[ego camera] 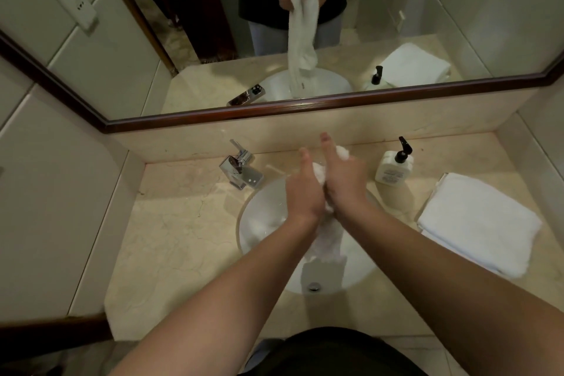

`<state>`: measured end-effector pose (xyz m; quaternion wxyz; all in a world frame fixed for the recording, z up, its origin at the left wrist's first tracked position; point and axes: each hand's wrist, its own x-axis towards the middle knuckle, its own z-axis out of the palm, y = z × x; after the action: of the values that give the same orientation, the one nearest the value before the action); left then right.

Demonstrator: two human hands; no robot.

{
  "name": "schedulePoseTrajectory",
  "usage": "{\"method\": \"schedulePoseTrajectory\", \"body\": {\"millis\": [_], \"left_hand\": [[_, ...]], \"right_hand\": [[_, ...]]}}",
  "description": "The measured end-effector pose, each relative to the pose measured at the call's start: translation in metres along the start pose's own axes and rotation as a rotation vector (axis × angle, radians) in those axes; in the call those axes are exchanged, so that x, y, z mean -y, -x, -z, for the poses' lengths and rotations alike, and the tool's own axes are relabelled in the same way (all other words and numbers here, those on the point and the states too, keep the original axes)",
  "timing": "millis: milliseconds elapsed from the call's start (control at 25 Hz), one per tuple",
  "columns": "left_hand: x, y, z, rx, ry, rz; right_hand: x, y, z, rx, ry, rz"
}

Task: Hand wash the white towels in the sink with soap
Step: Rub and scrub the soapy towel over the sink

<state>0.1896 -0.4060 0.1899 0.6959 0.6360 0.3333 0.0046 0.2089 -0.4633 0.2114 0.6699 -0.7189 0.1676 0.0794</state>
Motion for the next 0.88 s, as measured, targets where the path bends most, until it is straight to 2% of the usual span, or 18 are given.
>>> {"method": "schedulePoseTrajectory", "body": {"millis": [80, 160, 240, 320, 480, 640, 760, 800, 880], "left_hand": [[-0.010, 0.001, 0.000, -0.041, 0.003, -0.036], [-0.021, -0.005, 0.005, -0.099, 0.043, 0.052], [-0.019, -0.002, 0.002, -0.073, 0.045, -0.002], [-0.013, 0.004, -0.004, -0.019, -0.028, -0.069], [-0.025, -0.007, 0.002, -0.073, 0.088, 0.060], [-0.016, 0.004, -0.005, 0.037, -0.091, -0.114], [-0.023, -0.001, -0.003, -0.061, 0.064, 0.030], [-0.021, -0.001, -0.004, -0.069, 0.095, 0.023], [-0.014, 0.006, -0.008, -0.014, -0.003, -0.076]], "right_hand": [[0.003, -0.001, 0.000, 0.026, 0.010, 0.003], [-0.005, 0.014, -0.007, 0.104, 0.121, 0.099], [0.002, 0.013, -0.005, 0.066, 0.098, 0.125], [0.011, 0.001, 0.001, -0.023, -0.002, 0.048], [0.000, 0.014, -0.003, 0.118, 0.085, 0.144], [0.012, -0.001, 0.009, -0.005, -0.025, 0.112], [0.000, 0.010, 0.003, 0.101, 0.084, 0.157], [0.001, 0.009, 0.004, 0.121, 0.102, 0.170], [0.016, -0.003, 0.011, 0.057, 0.048, 0.096]]}}
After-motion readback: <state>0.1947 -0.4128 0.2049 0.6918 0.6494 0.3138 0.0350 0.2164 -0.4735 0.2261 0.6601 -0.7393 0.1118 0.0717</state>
